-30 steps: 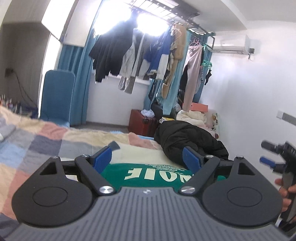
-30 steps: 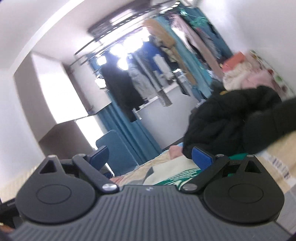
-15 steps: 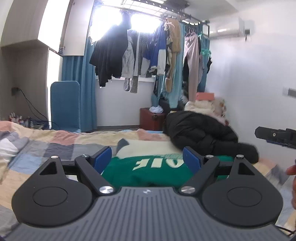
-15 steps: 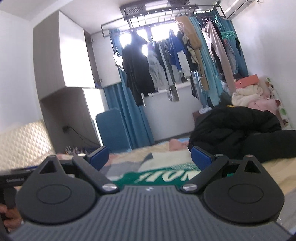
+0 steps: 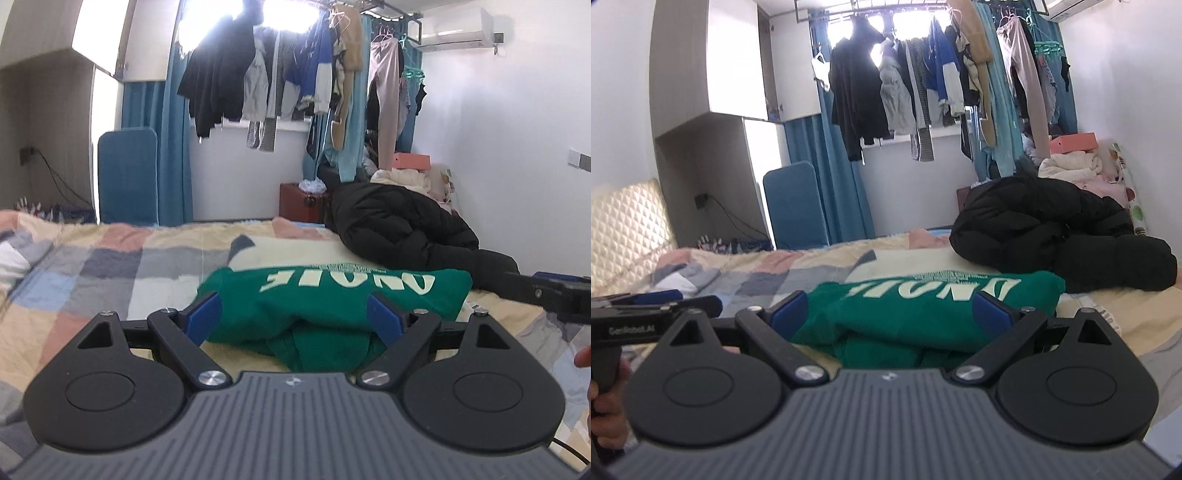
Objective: Fold large clothes
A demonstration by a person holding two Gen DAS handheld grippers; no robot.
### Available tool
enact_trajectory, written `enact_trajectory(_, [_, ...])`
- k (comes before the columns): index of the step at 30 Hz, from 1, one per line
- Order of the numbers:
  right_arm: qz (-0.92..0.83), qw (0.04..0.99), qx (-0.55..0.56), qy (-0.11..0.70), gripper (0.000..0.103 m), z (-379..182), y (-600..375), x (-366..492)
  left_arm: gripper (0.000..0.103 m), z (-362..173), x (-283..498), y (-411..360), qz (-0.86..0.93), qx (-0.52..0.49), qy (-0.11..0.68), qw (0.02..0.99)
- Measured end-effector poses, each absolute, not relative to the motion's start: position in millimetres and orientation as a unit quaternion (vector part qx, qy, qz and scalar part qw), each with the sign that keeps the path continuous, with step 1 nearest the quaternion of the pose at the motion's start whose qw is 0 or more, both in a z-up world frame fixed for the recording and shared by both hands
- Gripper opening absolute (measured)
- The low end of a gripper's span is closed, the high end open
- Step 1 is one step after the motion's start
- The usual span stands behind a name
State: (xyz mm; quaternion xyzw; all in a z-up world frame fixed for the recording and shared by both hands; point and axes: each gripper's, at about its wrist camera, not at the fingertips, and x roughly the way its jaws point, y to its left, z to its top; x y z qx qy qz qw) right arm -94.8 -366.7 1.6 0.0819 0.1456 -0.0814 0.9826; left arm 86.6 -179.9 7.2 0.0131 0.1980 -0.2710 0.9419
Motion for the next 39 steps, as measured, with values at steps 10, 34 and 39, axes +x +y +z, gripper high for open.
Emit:
enact_trajectory(10, [-0.081,0.978,0.075,0.176,0.097,-15,-357,-85,0.091,-16,107,-177,-0.263,0.005,0.227,0.938])
enact_trajectory(34, [-0.088,0.975,0.077,0.188,0.097,-14,-356,-84,0.093,-14,101,-172,-0.247,0.002,0.213,0.945])
enact_trajectory(39, [-0.088,0.974,0.078,0.192,0.097,-15,-355,-85,0.094,-12,99,-172,-0.25,0.001,0.213,0.944])
